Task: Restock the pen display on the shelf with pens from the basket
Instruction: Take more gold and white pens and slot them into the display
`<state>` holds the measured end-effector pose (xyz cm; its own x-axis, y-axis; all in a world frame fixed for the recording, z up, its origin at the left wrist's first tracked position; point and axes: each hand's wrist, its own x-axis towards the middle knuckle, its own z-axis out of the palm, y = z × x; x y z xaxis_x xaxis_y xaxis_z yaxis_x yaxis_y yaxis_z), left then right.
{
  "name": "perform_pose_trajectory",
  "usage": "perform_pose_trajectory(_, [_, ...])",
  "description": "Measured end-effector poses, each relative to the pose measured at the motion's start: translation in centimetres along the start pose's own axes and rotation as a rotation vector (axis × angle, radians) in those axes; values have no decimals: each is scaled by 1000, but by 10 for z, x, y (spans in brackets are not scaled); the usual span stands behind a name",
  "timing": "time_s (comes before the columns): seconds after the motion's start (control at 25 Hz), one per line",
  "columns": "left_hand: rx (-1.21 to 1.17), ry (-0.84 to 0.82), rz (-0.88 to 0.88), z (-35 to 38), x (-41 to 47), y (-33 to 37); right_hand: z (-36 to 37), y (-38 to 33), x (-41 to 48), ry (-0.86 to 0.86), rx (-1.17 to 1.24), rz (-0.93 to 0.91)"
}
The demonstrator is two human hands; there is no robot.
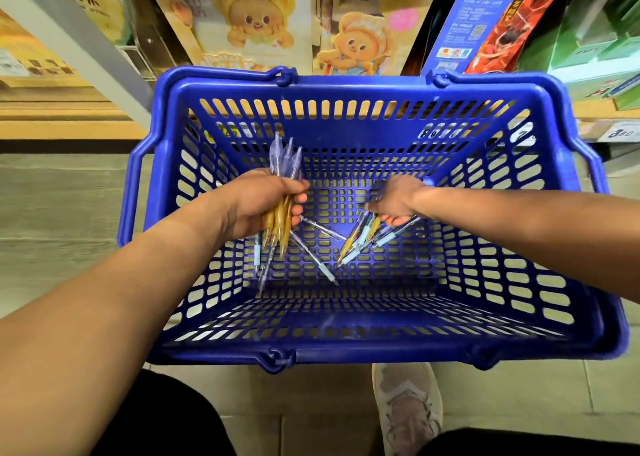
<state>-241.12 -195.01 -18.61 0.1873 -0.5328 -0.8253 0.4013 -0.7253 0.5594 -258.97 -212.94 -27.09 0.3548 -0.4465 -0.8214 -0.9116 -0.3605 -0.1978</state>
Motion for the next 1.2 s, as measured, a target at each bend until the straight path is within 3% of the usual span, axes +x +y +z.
perform_pose_trajectory(0.28, [-38, -10, 50, -1, 2, 1, 11, 2, 10, -61, 39, 133])
perform_pose_trajectory(0.48, [-59, 23, 32, -1, 4, 0, 15, 25, 20, -194, 246, 140])
perform_pose_trajectory(0.6, [-108, 63, 29, -1, 7, -1, 6, 23, 17, -206, 219, 117])
perform_pose_trajectory(0.72, [-113, 75, 28, 0, 8, -3, -15, 6, 3, -204, 62, -98])
perform_pose_trajectory(0.92, [-144, 80, 30, 3, 6, -2, -9, -45, -45, -236, 180, -469])
perform_pose_trajectory(1.12, [-50, 24, 38, 9, -1, -2, 10, -81, -50, -55, -39, -585])
perform_pose_trajectory(1.2, [-21, 21, 33, 9, -4, -2, 13, -86, -51, -86, -12, -616])
